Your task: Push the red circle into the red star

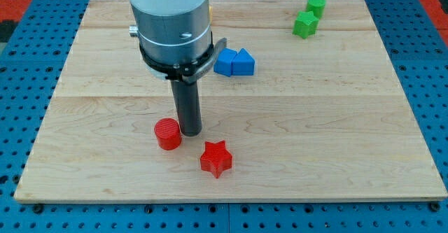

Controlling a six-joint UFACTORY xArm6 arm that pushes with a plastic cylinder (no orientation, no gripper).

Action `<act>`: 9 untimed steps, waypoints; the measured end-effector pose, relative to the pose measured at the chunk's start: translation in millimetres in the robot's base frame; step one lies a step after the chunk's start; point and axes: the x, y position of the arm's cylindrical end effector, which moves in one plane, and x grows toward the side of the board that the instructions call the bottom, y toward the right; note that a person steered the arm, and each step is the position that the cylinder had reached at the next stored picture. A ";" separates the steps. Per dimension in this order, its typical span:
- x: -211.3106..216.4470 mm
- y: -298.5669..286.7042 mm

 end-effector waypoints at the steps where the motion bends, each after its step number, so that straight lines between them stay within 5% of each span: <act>1: 13.3 28.0; 2: -21.4 -13.1; 7: 26.7 -114.0; 9: 42.7 -44.0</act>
